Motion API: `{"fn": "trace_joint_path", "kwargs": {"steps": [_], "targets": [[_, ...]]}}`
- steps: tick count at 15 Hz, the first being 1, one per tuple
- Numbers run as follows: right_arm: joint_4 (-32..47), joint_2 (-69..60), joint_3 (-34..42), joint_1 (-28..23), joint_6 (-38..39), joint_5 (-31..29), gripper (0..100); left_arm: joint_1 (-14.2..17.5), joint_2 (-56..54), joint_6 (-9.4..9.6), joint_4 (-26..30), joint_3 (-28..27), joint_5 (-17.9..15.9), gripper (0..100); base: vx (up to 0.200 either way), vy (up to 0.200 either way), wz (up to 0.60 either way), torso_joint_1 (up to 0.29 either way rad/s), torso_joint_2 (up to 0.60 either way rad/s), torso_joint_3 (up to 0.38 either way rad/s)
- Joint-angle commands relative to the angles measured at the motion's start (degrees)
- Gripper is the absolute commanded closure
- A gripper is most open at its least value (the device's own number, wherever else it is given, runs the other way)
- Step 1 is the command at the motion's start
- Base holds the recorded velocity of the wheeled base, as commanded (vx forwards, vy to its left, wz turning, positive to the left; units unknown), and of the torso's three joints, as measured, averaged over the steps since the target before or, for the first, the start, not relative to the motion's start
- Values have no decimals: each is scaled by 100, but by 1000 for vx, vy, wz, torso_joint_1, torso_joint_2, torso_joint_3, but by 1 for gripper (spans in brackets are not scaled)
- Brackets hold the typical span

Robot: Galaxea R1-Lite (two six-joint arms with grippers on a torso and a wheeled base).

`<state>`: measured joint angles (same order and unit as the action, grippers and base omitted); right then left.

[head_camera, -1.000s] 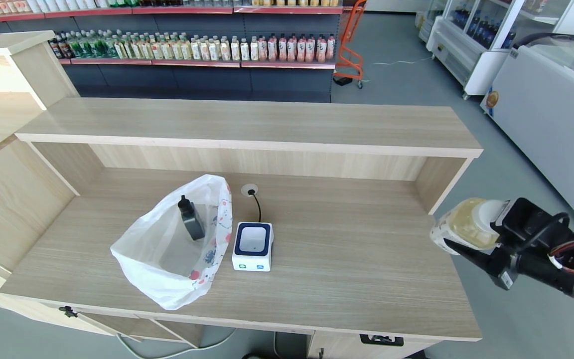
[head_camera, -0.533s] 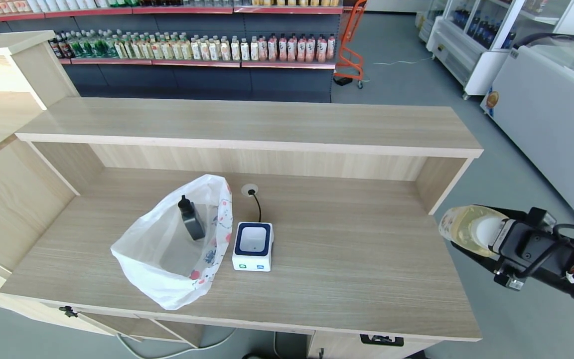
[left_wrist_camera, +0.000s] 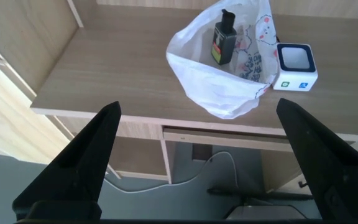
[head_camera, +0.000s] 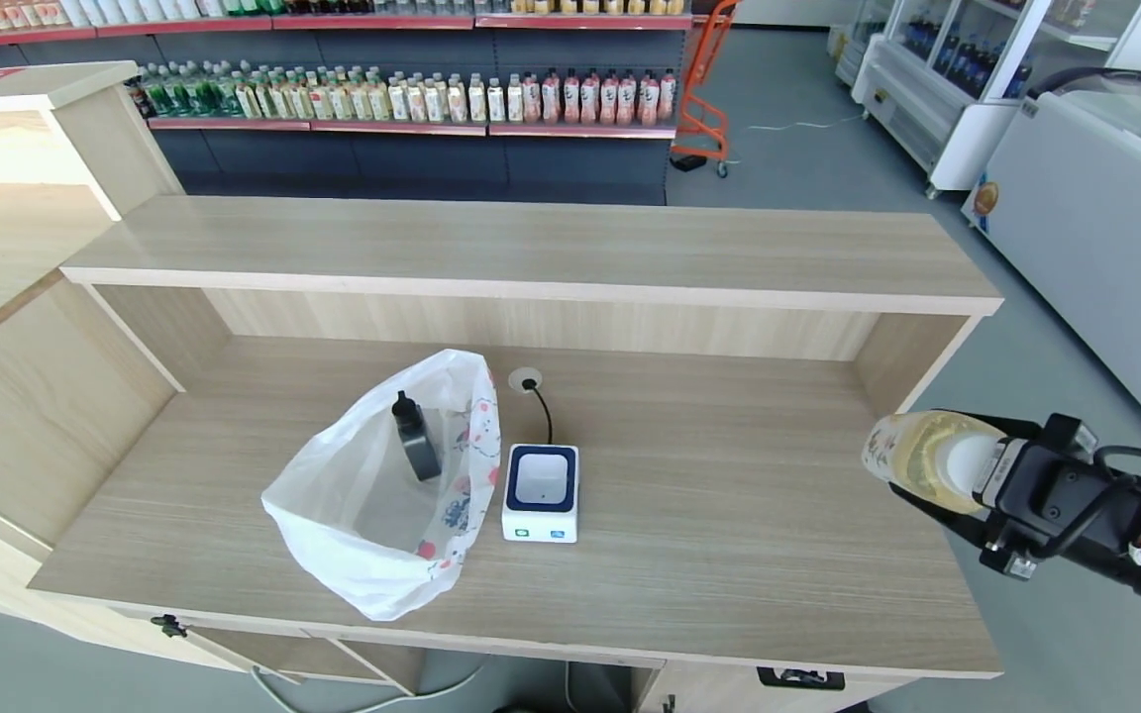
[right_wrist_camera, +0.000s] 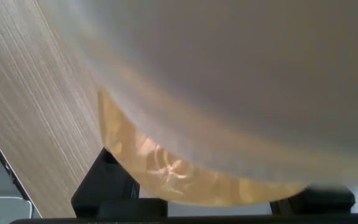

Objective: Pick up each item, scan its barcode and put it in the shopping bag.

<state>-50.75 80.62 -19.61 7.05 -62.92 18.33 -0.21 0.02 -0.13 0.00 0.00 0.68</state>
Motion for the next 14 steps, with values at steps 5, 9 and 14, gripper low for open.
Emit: {"fn": "trace_joint_path", "kwargs": {"steps": [5,9,14], "targets": [[-5,578,-297,-54,-1,460,100,3,-2,5,0,0,2,0,0,200,0,0,2,0],[-49,1255,-816,-54,-19,926,100,3,-2,13,0,0,-7,0,0,200,0,4,2,0],[-550,2002,-930,-63,-28,1445,100,3,-2,5,0,0,2,0,0,120,0,0,3,0]]}}
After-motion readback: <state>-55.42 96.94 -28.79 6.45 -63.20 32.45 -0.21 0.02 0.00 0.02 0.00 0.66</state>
